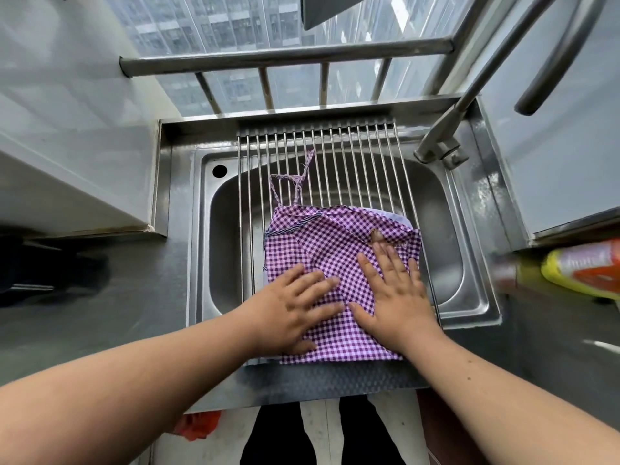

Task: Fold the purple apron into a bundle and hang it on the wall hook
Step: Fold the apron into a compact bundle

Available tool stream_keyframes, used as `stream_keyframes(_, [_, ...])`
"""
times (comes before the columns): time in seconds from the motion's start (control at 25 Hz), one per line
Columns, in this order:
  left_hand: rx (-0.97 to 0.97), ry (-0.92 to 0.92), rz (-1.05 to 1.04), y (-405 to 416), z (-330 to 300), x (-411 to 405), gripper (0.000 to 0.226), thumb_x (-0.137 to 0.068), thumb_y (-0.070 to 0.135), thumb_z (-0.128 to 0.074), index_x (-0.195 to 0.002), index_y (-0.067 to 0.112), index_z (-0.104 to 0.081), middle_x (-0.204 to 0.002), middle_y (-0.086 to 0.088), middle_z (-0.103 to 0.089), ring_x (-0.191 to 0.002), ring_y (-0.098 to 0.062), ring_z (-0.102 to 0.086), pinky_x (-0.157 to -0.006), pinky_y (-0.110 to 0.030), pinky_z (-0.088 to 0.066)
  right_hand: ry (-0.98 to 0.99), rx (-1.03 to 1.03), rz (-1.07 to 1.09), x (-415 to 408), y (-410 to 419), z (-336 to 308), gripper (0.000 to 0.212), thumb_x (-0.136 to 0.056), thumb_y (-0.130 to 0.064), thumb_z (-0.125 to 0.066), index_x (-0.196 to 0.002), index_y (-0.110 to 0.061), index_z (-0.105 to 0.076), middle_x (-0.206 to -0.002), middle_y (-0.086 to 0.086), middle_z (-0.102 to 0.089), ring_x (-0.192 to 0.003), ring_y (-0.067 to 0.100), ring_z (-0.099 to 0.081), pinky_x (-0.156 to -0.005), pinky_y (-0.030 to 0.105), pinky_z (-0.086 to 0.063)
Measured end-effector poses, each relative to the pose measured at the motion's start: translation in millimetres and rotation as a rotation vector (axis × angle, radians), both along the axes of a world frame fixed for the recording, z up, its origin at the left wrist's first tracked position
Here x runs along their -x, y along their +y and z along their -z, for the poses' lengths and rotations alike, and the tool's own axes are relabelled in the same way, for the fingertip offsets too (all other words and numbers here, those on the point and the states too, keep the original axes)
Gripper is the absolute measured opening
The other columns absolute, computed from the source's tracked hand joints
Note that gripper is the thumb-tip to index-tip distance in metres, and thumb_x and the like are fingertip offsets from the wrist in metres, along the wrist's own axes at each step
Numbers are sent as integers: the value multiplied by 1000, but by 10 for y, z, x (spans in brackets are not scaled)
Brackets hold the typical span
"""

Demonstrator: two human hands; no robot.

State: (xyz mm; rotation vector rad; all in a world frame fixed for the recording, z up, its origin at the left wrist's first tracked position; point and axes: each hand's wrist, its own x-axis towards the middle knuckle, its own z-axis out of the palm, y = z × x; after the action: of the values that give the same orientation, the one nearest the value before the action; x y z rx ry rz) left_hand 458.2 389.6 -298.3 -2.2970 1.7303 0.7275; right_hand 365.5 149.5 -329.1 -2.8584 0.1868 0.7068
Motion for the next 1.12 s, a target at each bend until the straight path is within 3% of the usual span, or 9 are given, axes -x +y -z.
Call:
stream_keyframes(0.08, [-24, 75, 53, 110, -45, 113, 84, -98, 72, -37, -167, 34, -7, -176, -12, -6, -161, -38, -3, -126, -57, 5, 6, -4, 0, -6, 2, 2, 94, -91, -79, -21, -162, -38, 26, -164, -5, 47, -151, 15, 42, -127, 55, 17])
stream_keyframes(0.24, [-156, 56, -58, 216, -74, 259, 89, -99, 57, -50, -167, 34, 4, -176, -13, 5, -161, -37, 7, -129, -55, 6, 14, 0, -1, -4, 5, -18, 94, -93, -79, -21, -161, -39, 29, -162, -5, 49, -150, 15, 44, -126, 54, 20])
stream_keyframes(0.44, [-147, 86, -215, 241, -59, 432, 72, -106, 36, -34, -167, 32, 5, -175, -14, 10, -161, -36, 12, -128, -48, 6, 53, -10, -14, -29, -6, -19, 93, -93, -79, -19, -159, -39, 32, -160, -5, 52, -149, 15, 46, -125, 55, 22])
stream_keyframes(0.68, [-155, 112, -267, 341, -210, 360, 65, -109, 27, -40, -168, 27, -12, -176, -13, -5, -162, -34, -3, -127, -46, -21, 72, 69, -53, -52, -4, -173, 90, -94, -80, -14, -159, -36, 31, -163, 2, 47, -152, 20, 41, -123, 56, 24])
stream_keyframes(0.76, [-175, 70, -241, 266, -250, 391, 61, -112, 23, -36, -168, 20, -12, -175, -18, -7, -161, -39, -8, -127, -50, -21, 35, 39, -39, -31, 14, -275, 89, -98, -73, -24, -163, -34, 22, -169, 3, 36, -159, 24, 29, -127, 54, 15])
stream_keyframes(0.84, [-191, 27, -235, 180, -225, 443, 59, -112, 20, -34, -167, 13, -14, -173, -22, -12, -159, -45, -13, -127, -54, -22, -88, -63, -152, 47, 34, -392, 81, -97, -66, -37, -167, -30, -18, -176, 6, -9, -161, 31, -13, -128, 53, -11])
stream_keyframes(0.92, [-184, 16, -266, 126, -225, 468, 56, -111, 19, -34, -165, 11, -21, -171, -23, -17, -157, -46, -19, -125, -55, -28, -131, -119, -340, 195, 28, -476, 71, -90, -68, -46, -148, -27, -50, -152, 4, -51, -137, 28, -52, -115, 50, -40])
stream_keyframes(1.04, [-124, 89, -394, 123, -320, 369, 44, -106, 17, -43, -150, 16, -46, -164, -9, -41, -148, -32, -42, -117, -46, -44, -28, -62, -407, 350, -57, -529, 71, -78, -69, -57, -135, -26, -53, -132, -2, -57, -119, 22, -58, -103, 43, -51])
stream_keyframes(1.12, [-83, 130, -500, 140, -410, 251, 22, -99, 20, -50, -118, 21, -59, -136, 0, -64, -119, -23, -63, -98, -39, -55, 13, -19, -357, 346, -111, -548, 60, -78, -54, -67, -130, -26, -56, -128, -2, -57, -117, 23, -59, -102, 40, -51])
